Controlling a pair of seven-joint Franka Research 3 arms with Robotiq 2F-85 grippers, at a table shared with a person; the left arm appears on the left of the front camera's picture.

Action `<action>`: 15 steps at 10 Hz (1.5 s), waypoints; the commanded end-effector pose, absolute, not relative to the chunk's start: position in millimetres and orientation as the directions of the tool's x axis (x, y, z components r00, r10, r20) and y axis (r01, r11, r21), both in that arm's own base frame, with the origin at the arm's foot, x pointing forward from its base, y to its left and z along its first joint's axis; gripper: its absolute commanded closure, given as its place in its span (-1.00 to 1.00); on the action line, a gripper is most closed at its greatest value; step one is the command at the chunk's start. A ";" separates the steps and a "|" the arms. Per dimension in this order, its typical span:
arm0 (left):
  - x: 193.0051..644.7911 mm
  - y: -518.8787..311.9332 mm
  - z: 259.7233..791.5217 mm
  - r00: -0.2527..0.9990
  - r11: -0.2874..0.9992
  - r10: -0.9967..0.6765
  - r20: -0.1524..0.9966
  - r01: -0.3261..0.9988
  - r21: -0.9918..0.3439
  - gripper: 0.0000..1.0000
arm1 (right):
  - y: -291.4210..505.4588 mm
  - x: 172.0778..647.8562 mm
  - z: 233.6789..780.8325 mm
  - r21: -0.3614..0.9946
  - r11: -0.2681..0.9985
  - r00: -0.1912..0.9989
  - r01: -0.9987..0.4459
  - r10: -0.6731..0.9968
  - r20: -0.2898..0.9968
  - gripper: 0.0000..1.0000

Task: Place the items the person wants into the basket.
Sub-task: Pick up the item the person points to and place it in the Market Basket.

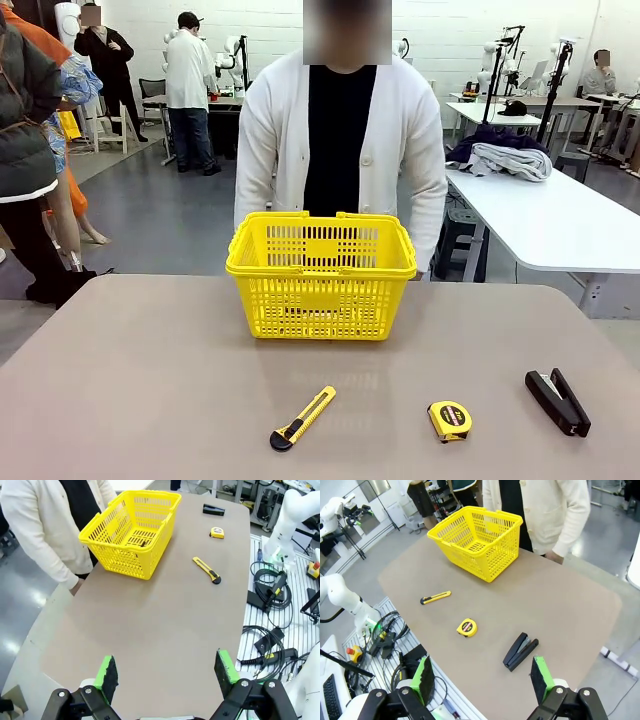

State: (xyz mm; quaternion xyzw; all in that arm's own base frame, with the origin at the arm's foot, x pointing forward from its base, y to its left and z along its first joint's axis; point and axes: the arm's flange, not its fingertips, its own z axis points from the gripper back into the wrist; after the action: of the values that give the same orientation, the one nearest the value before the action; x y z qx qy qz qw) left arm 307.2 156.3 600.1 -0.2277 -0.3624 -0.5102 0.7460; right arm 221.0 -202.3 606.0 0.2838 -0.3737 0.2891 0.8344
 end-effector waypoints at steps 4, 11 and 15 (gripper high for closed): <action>307.6 156.7 601.4 0.216 0.377 -0.606 0.766 0.925 0.038 -1.00 | -202.4 223.1 607.3 0.256 0.656 0.534 -0.710 0.263 0.804 -1.00; 307.6 156.7 601.4 0.216 0.377 -0.606 0.766 0.925 0.038 -1.00 | -202.4 223.1 607.3 0.256 0.656 0.534 -0.710 0.263 0.804 -1.00; 307.6 156.7 601.4 0.216 0.377 -0.606 0.766 0.925 0.038 -1.00 | -202.4 223.1 607.3 0.256 0.656 0.534 -0.710 0.263 0.804 -1.00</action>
State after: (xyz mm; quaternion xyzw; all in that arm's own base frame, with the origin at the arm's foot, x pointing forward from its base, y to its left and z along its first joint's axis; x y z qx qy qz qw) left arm 307.6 155.5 600.3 -0.2210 -0.3563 -0.5076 0.7527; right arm 221.0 -202.3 606.0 0.2837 -0.3738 0.2892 0.8344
